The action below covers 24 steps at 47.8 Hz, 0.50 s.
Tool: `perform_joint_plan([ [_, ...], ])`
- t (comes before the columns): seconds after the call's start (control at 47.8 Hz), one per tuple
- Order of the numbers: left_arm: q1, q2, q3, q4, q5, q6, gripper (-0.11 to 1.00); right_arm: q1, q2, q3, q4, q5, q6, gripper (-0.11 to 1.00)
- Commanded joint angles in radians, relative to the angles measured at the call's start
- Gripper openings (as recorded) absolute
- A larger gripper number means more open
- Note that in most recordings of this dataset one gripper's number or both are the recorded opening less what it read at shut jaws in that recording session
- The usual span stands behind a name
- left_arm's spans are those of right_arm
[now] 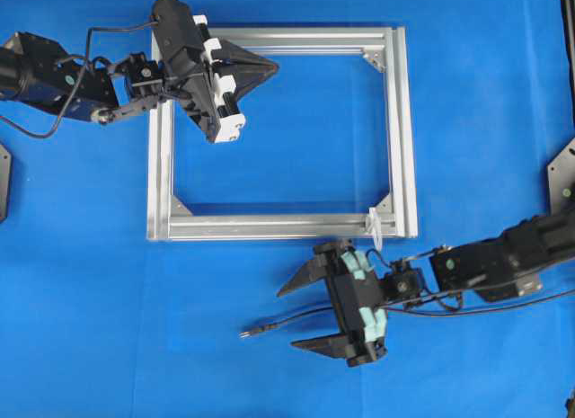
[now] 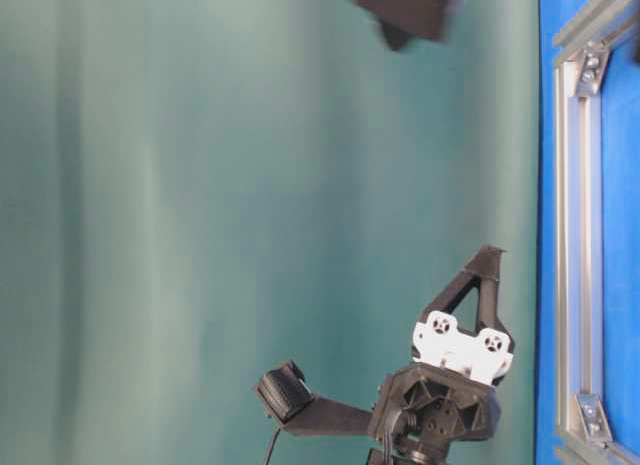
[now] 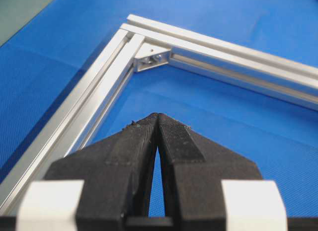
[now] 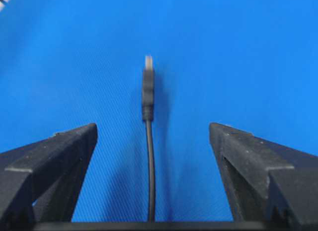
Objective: Insert the wire through the string loop located on the right side.
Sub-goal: 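Lower the right gripper onto the black USB cable plug and grasp it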
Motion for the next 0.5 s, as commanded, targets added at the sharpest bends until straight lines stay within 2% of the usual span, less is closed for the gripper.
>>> perform_joint_plan([
  [0.0, -0.002, -0.028, -0.011, 0.003, -0.005, 0.000, 0.00, 0.006, 0.000, -0.029, 0.017, -0.011, -0.002, 0.84],
  [0.251, -0.002, -0.028, -0.011, 0.003, -0.005, 0.000, 0.00, 0.003, 0.012, -0.031, 0.044, -0.011, -0.003, 0.84],
  [0.335, -0.002, -0.029, -0.009, 0.003, -0.003, 0.000, 0.00, 0.003, 0.012, -0.028, 0.052, -0.006, -0.011, 0.80],
  [0.398, -0.003, -0.028, -0.011, 0.003, -0.003, 0.000, 0.00, 0.003, 0.012, -0.028, 0.052, -0.009, -0.014, 0.68],
  [0.481, -0.002, -0.029, -0.009, 0.003, -0.002, 0.000, 0.00, 0.003, 0.012, -0.025, 0.049, -0.012, -0.017, 0.43],
])
